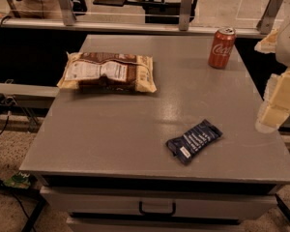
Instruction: Move coke can near rxbar blueberry
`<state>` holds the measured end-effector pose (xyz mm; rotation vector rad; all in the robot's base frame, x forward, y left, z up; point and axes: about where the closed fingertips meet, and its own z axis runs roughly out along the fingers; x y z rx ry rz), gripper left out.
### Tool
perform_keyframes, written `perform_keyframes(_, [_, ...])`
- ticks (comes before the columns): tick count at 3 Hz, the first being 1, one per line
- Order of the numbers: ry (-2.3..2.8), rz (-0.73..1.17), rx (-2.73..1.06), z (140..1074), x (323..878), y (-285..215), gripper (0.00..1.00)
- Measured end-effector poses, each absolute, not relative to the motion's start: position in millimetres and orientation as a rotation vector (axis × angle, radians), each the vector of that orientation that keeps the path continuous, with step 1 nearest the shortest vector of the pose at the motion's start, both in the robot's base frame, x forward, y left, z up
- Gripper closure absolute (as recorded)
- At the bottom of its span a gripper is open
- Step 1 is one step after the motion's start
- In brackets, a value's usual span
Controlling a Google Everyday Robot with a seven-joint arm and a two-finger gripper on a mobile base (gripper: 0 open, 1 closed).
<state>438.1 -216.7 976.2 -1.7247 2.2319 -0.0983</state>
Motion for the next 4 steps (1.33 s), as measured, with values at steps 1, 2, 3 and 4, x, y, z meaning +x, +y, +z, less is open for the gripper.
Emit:
perform_keyframes(1, [2.232, -0.098, -1.724, 976, 438, -217, 0.00])
perform_keyframes(2, [2.228, -0.089, -1.670, 978, 460, -220, 0.00])
perform_keyframes(3, [2.234, -0.077, -1.605, 975, 500, -226, 0.00])
perform_keyframes(4, [2.242, -0.063, -1.528, 968, 546, -238, 0.00])
